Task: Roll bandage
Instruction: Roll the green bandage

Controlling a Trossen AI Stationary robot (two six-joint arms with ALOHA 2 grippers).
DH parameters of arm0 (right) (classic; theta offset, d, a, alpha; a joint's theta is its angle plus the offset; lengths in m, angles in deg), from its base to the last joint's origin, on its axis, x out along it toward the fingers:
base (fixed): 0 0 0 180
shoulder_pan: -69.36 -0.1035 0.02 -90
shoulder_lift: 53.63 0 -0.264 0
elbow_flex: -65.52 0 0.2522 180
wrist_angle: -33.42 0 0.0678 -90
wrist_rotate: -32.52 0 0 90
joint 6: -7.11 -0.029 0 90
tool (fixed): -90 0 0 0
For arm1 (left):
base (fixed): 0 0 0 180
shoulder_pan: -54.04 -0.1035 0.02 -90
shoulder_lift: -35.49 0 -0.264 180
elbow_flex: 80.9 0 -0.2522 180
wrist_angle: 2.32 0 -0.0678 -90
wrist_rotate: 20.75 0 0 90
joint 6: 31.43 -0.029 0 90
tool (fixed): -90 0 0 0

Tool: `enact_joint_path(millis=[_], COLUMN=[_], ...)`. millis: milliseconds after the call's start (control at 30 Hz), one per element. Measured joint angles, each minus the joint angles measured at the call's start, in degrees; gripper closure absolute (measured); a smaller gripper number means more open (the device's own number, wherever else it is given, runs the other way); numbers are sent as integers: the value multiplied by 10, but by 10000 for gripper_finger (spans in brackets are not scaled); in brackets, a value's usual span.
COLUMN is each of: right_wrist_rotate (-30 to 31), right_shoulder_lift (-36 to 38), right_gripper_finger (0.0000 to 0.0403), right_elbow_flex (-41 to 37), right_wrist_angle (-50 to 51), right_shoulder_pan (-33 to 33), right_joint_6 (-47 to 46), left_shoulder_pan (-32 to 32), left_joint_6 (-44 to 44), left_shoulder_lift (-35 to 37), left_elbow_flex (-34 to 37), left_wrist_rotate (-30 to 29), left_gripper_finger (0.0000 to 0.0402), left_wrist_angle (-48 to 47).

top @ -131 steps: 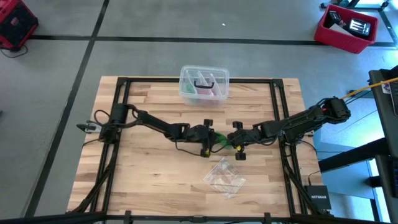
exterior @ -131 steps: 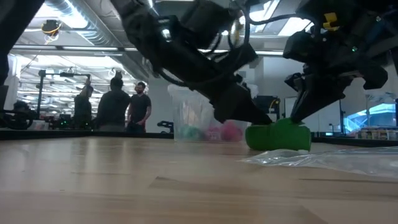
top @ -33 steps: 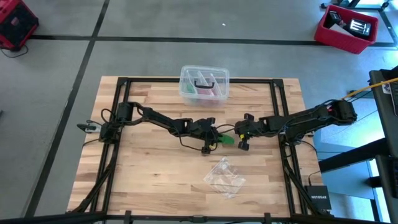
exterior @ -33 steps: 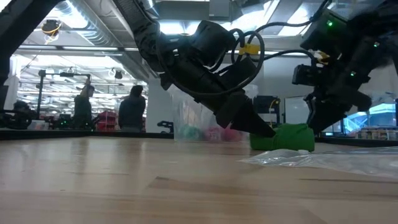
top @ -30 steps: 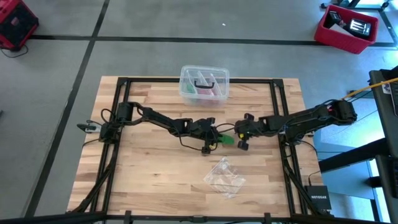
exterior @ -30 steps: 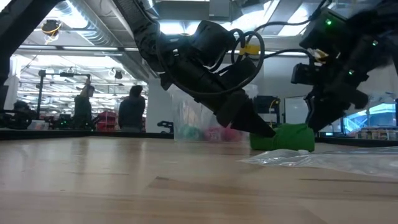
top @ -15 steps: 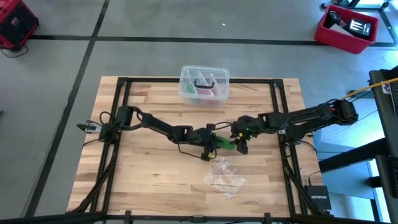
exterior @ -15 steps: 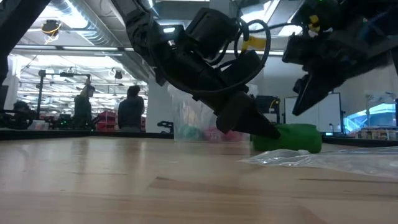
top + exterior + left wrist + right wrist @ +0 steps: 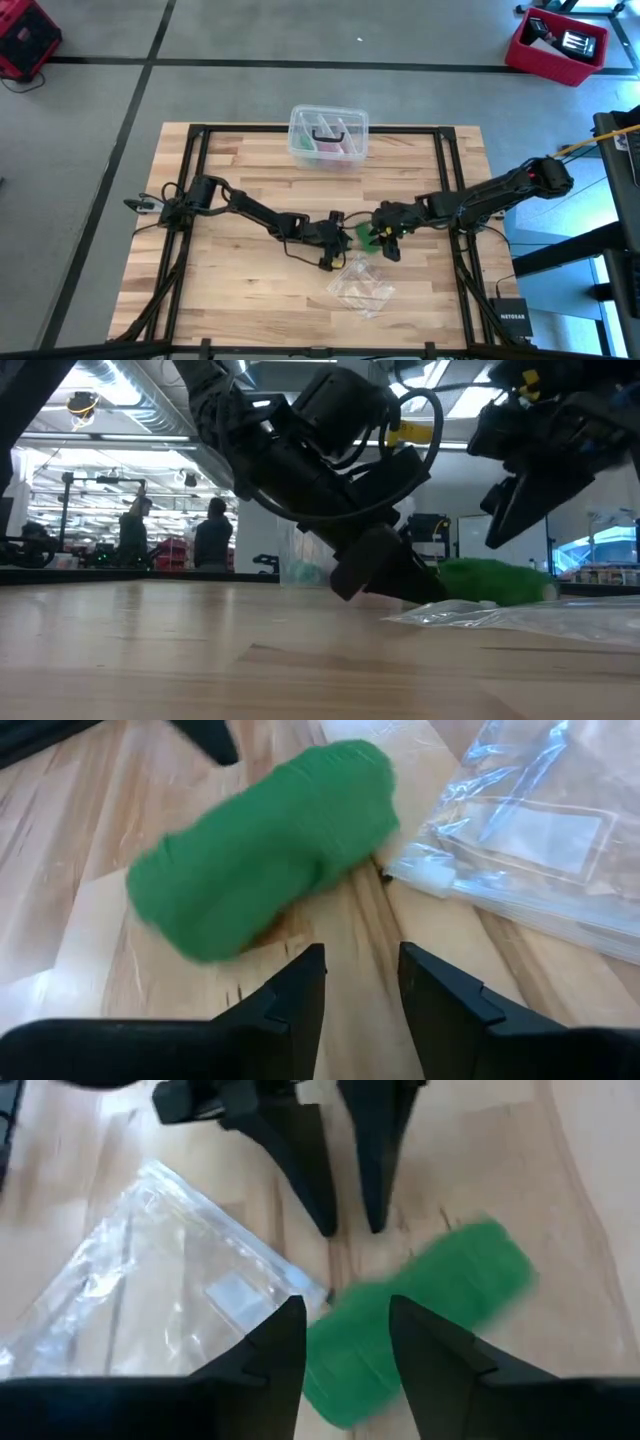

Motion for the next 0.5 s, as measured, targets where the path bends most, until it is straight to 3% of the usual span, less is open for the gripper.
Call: enact_joint_path(millis=[300,500], right_wrist_rotate=[86,97], right_shoulder_lift=[0,9], right_gripper_finger=[258,258], right_elbow_flex=[-1,17], right_wrist_angle=[41,77], right_shoulder_pan=[-33,-32], right_joint_6=[-4,12], left_shoulder_pan=[1,-2], left_joint_6=[-8,-7], left_shoulder_lift=[12,43], left_elbow_flex=[0,-2], left_wrist_rotate=[-12,-38], left_gripper_finger=[281,281], left_wrist_angle=[-4,-16])
